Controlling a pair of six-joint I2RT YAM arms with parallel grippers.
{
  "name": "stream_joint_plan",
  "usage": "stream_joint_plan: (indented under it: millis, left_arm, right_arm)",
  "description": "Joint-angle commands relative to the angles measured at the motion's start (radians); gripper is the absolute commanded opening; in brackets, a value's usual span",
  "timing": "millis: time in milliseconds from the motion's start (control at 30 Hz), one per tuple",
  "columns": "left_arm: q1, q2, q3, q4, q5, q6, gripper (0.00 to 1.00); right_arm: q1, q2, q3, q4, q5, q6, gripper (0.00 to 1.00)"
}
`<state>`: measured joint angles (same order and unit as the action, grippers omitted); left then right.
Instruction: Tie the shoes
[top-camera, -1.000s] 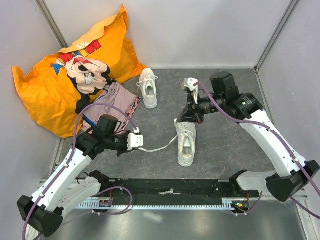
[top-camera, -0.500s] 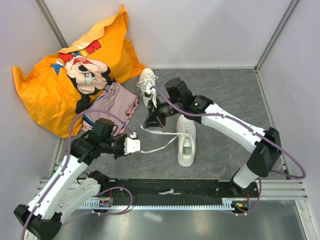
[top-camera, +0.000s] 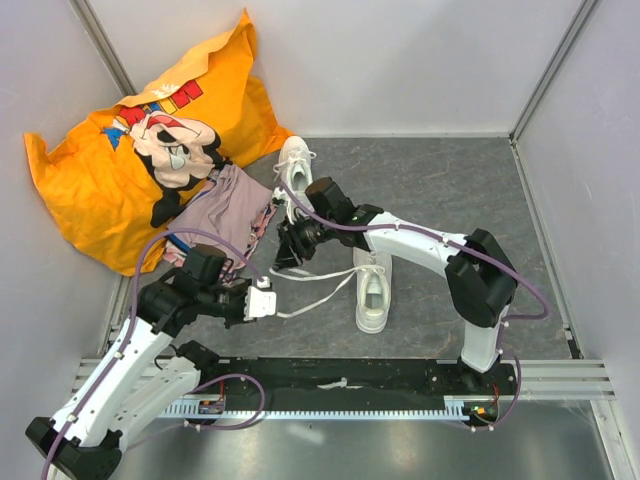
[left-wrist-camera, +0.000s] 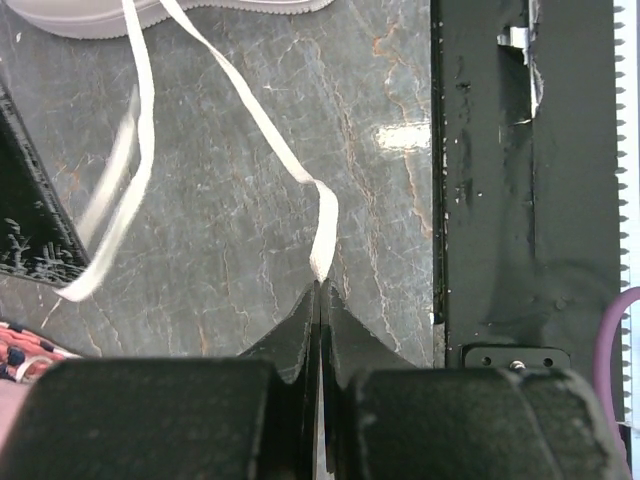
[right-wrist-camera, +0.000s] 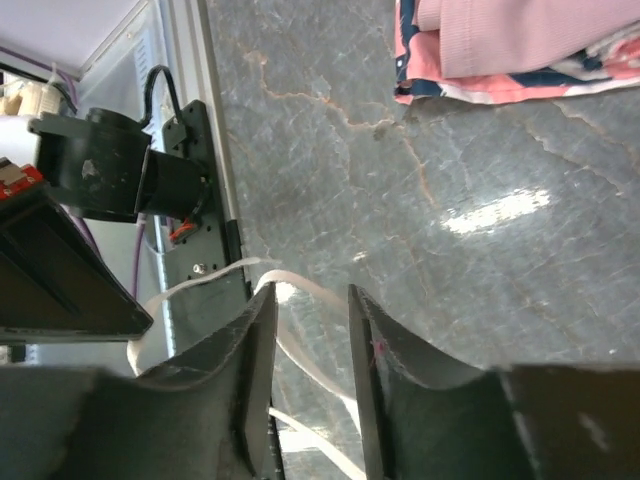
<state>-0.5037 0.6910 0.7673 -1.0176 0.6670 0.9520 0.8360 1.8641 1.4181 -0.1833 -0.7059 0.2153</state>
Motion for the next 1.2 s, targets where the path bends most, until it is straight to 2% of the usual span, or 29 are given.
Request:
stream_joint_plan:
  millis: [0,33,67,167,300,400,567,833,967,1167]
  left_arm:
    - [-0.009,0.011,0.039,-0.009,0.077,0.025,0.01]
    - [-0.01,0.03,0.049,-0.007,0.083,0.025,0.02]
    - [-0.01,0.041,0.073,-0.007,0.092,0.025,0.02]
    - [-0.016,0.088,0.127,-0.004,0.105,0.025,0.02]
    - [-0.025,0.139,0.193,0.005,0.111,0.03,0.02]
    - [-0.033,0.191,0.237,0.048,0.106,0.007,0.02]
    - [-0.033,0.298,0.314,0.238,0.034,-0.166,0.02]
    - [-0.033,0.658,0.536,0.555,-0.147,-0.427,0.02]
    - [-0.032,0.838,0.683,0.632,-0.25,-0.501,0.02]
    - [-0.03,1.086,0.796,0.685,-0.323,-0.594,0.02]
  right_arm:
    - [-0.003,-0.054,0.028,-0.005,-0.04,0.012,0.56]
    - [-0.021,-0.074,0.034,-0.013,-0.046,0.021,0.6]
    - [-0.034,-0.083,0.039,-0.021,-0.067,0.027,0.69]
    - [-0.086,-0.117,0.061,-0.044,-0.11,0.036,0.77]
    - [-0.144,-0.152,0.058,-0.091,-0.165,0.012,0.78]
    - [-0.184,-0.174,0.048,-0.162,-0.181,-0.037,0.75]
    - [-0.316,-0.247,0.004,-0.261,-0.208,-0.1,0.72]
    - [-0.506,-0.364,-0.086,-0.469,-0.185,-0.316,0.69]
    - [-0.549,-0.41,-0.152,-0.542,-0.152,-0.395,0.66]
    - [-0.551,-0.48,-0.191,-0.646,-0.125,-0.54,0.58]
